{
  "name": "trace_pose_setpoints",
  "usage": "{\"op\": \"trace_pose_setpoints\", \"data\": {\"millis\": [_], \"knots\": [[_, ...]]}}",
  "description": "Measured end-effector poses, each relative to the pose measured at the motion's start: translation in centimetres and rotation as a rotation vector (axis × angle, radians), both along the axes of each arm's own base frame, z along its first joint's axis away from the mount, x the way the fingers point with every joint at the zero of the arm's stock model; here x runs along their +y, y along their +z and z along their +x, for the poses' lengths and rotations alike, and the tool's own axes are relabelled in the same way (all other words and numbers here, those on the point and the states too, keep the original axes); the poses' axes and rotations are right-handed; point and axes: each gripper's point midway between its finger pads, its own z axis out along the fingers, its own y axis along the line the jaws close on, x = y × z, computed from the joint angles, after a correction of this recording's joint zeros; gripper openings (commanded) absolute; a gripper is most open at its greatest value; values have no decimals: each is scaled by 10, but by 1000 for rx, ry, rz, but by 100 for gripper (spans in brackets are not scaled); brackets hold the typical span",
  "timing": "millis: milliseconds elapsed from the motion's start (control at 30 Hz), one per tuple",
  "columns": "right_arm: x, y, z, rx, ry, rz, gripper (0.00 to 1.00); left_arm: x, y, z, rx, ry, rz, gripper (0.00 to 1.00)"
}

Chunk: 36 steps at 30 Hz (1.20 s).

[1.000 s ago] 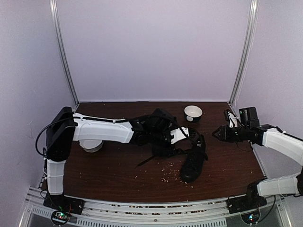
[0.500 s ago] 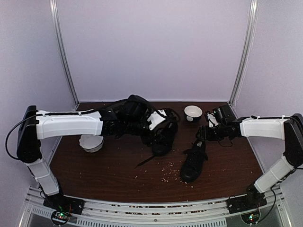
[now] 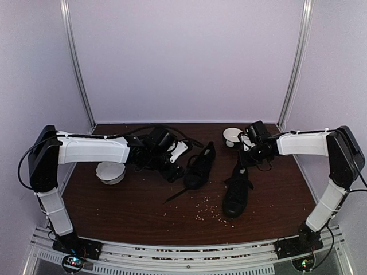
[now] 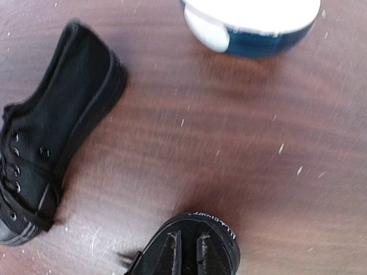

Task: Tie the shoes
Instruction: Move the shoe to the center of the board.

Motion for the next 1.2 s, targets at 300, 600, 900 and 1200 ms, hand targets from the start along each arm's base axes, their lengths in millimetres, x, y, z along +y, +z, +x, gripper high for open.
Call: {"op": "trace_pose_setpoints", "data": {"millis": [300, 600, 900, 1200], "knots": [[-18, 17, 57, -59, -19, -95, 15, -6, -36, 2, 86, 5, 35, 69], [-22, 32, 62, -77, 17, -131, 45, -25, -20, 6, 109, -34, -25, 76], [-4, 132, 26, -287, 67, -40, 100, -84, 24, 82, 60, -37, -217, 90], [-51, 240, -40, -669, -19, 26, 100, -94, -42, 94, 166, 10, -169, 83]]}}
